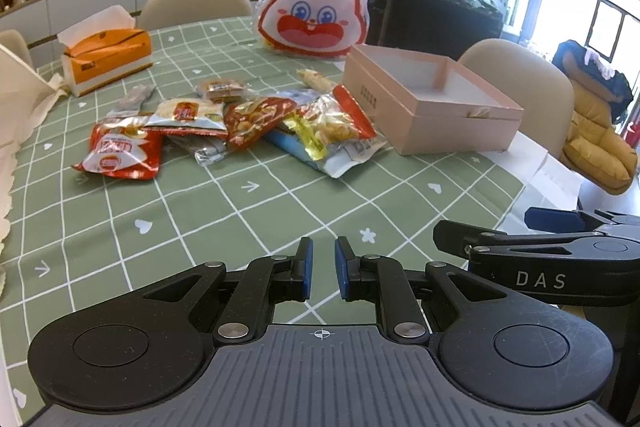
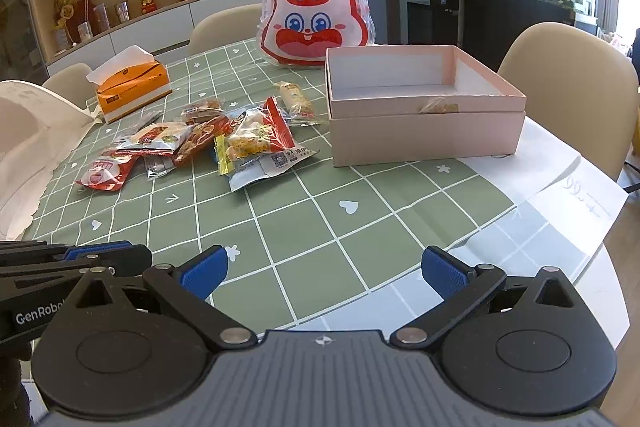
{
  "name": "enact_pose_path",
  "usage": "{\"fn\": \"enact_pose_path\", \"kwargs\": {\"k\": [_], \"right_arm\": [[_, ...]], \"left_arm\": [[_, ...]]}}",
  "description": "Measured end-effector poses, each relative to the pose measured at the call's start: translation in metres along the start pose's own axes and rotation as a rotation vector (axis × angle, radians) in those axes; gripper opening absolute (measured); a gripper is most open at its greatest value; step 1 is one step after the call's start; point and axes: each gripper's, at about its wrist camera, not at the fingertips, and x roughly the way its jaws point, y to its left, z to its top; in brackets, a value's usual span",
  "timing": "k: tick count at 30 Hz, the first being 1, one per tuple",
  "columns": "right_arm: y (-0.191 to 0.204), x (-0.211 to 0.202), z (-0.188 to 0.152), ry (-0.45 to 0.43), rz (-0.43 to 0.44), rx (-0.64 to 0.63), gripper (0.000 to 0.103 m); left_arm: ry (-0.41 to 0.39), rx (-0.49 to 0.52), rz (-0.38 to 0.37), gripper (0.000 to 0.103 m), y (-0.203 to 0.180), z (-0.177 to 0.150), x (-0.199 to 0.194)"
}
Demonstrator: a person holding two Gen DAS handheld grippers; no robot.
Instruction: Organize snacks
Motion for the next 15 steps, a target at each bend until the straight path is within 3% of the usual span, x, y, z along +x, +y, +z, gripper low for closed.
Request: {"fn": "enact_pose_path", "kwargs": {"k": [15], "right_arm": [[0.0031,-0.0021,0.0011,-0.004,-0.003,-0.014,0.103]], "left_arm": [[-0.024,0.010,-0.013,0.017,-0.0014,0.0000,-0.0049]]}}
